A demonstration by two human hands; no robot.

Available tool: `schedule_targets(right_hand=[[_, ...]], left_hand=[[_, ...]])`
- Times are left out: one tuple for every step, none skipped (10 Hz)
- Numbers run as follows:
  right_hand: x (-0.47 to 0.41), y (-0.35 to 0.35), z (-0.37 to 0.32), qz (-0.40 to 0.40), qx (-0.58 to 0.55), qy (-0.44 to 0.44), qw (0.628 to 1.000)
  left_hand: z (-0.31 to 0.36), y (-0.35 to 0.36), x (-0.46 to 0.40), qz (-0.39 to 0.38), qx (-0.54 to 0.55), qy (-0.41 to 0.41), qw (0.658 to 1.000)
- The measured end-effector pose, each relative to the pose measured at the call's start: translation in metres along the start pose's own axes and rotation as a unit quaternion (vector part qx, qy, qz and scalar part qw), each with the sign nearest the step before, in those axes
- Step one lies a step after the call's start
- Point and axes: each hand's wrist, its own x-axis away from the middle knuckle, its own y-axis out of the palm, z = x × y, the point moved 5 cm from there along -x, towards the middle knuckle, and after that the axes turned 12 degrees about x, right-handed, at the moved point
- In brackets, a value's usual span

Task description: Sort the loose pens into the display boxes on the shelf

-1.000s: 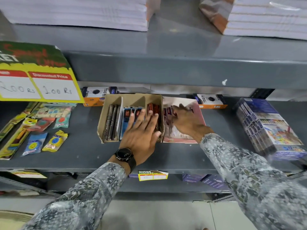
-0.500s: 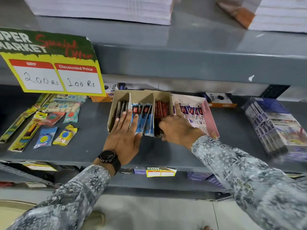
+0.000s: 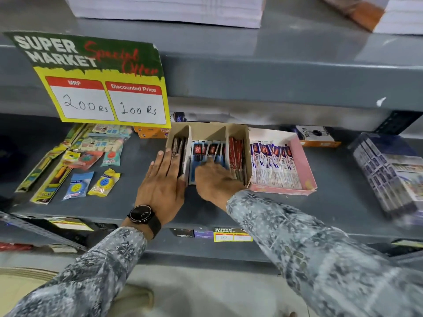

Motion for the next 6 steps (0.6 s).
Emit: schedule_targets(right_hand=[[-0.003, 0.012, 0.002, -0.03, 0.019, 0.015, 0.999], [-0.008, 0.027, 0.002, -0.019, 0.02, 0.01, 1.0], [-0.011, 0.032, 0.003, -0.012, 0.019, 0.002, 1.0], [-0.012, 0.035, 0.003, -0.026, 0.012, 0.001, 1.0], [-0.004, 0.024, 0.003, -0.015, -0.005, 0.005, 1.0], [0.04, 0.017, 0.0, 0.05, -0.031, -0.016, 0.998]], left_hand=[[0.0, 0.001, -0.001, 0.002, 0.01, 0.002, 1.0], [0.001, 0.001, -0.002, 0.01, -0.002, 0.02, 1.0], [0.001, 0.004, -0.001, -0.002, -0.013, 0.038, 0.999], [-0.001, 0.011, 0.003, -0.038, -0.027, 0.038, 0.998], [0.001, 0.001, 0.003, -0.043, -0.029, 0.034, 0.998], [0.008, -0.021, 0.031, -0.027, -0.033, 0.006, 0.999]])
